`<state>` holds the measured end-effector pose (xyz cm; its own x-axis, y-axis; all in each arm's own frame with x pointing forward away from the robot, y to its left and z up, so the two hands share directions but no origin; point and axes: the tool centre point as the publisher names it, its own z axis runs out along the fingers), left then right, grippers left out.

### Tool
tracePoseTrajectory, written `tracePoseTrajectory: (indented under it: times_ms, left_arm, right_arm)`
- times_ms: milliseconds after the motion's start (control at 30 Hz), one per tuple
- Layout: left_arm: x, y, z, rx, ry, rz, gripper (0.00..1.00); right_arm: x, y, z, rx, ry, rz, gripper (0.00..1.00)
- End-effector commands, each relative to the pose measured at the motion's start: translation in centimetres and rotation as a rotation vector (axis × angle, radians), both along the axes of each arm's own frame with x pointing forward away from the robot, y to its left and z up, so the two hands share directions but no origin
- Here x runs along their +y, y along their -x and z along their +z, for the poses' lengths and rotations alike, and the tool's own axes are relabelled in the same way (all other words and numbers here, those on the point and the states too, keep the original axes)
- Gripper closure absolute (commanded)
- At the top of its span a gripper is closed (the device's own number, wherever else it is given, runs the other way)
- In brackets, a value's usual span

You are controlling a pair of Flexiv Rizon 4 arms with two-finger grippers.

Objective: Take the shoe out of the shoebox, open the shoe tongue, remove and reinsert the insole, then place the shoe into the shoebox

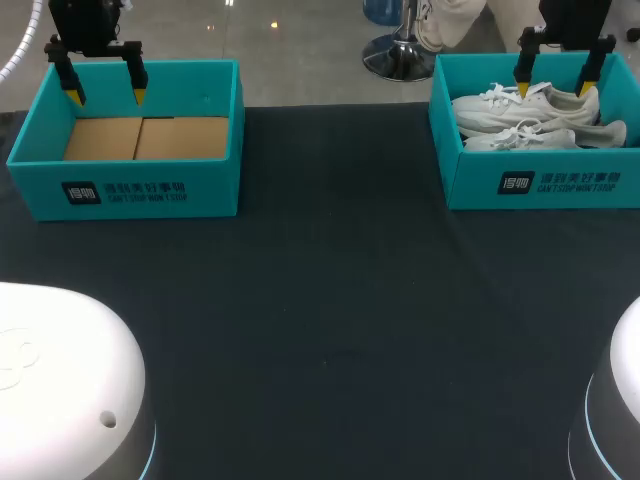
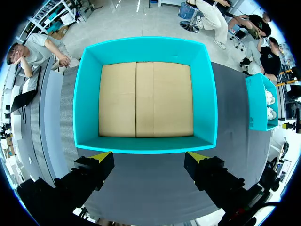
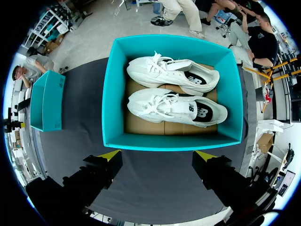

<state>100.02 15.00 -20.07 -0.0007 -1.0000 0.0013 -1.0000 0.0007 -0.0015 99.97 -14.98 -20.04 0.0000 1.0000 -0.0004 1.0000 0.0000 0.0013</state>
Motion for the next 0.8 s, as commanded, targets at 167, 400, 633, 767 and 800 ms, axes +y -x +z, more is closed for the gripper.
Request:
tracePoseTrajectory:
  times_ms: [167, 400, 633, 767, 800]
  left_arm:
    - [0.0, 0.0, 0.0, 0.001, -0.001, 0.000, 0.00]
    - [0.0, 0.0, 0.0, 0.001, -0.001, 0.000, 0.00]
    - [0.0, 0.0, 0.0, 0.001, -0.001, 0.000, 0.00]
    - [0.0, 0.0, 0.0, 0.001, -0.001, 0.000, 0.00]
    - [0.0, 0.0, 0.0, 0.001, -0.001, 0.000, 0.00]
  right_arm:
    - [0.0, 0.0, 0.0, 0.000, 0.000, 0.000, 0.00]
    - [-1.8, 0.0, -0.7, -0.030, -0.001, -0.033, 0.00]
    - [-6.5, -0.3, -2.1, -0.063, -0.018, -0.103, 0.00]
    - [-8.5, -0.5, -2.4, -0.061, 0.006, -0.119, 0.00]
    - [-9.0, -0.6, -2.6, -0.062, 0.007, -0.120, 0.00]
